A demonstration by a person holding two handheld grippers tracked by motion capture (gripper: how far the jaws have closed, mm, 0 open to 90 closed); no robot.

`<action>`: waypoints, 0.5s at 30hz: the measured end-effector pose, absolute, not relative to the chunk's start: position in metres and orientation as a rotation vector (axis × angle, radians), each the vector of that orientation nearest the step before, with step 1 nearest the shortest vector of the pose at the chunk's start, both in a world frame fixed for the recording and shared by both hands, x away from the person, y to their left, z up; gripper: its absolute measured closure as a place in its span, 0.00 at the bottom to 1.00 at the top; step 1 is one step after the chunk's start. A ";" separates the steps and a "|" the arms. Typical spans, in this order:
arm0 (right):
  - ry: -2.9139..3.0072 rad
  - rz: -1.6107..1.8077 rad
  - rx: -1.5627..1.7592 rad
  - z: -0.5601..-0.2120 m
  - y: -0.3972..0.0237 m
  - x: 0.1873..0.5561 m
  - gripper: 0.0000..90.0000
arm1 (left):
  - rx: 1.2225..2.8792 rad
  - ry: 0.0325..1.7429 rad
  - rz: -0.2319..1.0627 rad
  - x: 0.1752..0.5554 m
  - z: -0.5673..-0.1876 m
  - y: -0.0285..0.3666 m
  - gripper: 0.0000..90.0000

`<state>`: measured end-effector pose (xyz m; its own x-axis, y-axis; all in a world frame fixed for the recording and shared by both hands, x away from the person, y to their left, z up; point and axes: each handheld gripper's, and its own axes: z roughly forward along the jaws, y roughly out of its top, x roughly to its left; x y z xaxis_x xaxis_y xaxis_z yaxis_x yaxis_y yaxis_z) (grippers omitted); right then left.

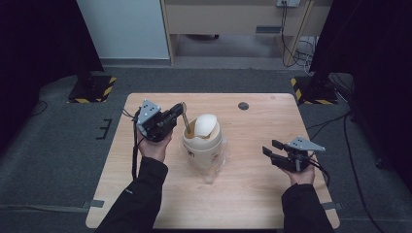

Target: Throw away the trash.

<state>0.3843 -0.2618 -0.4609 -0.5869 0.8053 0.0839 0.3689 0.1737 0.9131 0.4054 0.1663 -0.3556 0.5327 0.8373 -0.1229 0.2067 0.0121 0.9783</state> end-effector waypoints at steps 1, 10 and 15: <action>2.036 1.395 1.107 -0.461 -0.262 0.384 0.52 | 1.520 0.942 0.622 0.407 -0.359 0.166 0.94; 2.043 1.392 1.111 -0.462 -0.261 0.384 0.52 | 1.567 0.982 0.573 0.415 -0.383 0.160 0.94; 2.042 1.392 1.107 -0.462 -0.261 0.385 0.51 | 1.592 0.988 0.523 0.419 -0.391 0.159 0.90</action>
<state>0.3848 -0.2607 -0.4618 -0.5887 0.8039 0.0845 0.3722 0.1769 0.9111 0.4187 0.1594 -0.3907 0.5492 0.8178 -0.1717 0.3173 -0.0140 0.9482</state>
